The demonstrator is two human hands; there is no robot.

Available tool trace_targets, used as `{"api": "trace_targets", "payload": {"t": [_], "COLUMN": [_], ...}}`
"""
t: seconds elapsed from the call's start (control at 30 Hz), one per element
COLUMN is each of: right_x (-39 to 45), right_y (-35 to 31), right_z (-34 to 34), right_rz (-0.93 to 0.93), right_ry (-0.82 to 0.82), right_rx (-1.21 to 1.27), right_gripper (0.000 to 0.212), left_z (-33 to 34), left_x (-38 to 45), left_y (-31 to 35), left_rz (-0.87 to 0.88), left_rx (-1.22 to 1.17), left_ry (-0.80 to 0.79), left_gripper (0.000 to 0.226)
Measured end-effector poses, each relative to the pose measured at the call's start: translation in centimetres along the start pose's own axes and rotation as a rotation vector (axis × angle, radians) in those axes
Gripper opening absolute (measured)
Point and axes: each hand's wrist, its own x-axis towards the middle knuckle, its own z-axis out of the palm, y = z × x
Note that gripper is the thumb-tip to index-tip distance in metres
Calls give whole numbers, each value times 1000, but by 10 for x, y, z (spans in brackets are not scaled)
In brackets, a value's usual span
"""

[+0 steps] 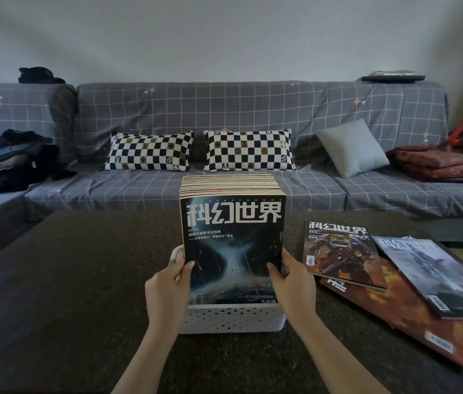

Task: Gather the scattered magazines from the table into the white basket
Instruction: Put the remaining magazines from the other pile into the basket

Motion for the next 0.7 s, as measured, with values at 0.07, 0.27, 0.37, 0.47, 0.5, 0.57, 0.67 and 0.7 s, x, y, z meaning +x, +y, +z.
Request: {"api": "trace_targets", "payload": {"t": [0.07,0.27,0.37,0.47,0.5,0.57,0.67,0.7], "right_x": [1,27,36,33,33,33,33,33], "right_y": [1,-16,-16,-13,-12,-11,-11,-11], "right_z": [0,-4,-3,3,5,7,8,8], "right_rz": [-27,80,151,120,108,93,82,81], "right_ry": [-13,-232,-307,-282,-273,-261,-249,-245], "right_rx": [31,425,595,554,547,541,517,499], "right_gripper": [44,86,80,70,70,72,71,70], "left_z": [1,-3,0,9,10,10,10,10], "left_x": [0,34,41,41,41,42,42,43], "left_y": [2,5,9,6,5,5,6,6], "left_rz": [-22,-142,-228,-281,-303,-325,-309,-307], "left_rx": [-36,-387,-624,-740,-774,-811,-813,-815], "left_ry": [-17,-372,-525,-554,-556,-560,-563,-566], "left_gripper": [35,75,76,76,75,73,71,71]}}
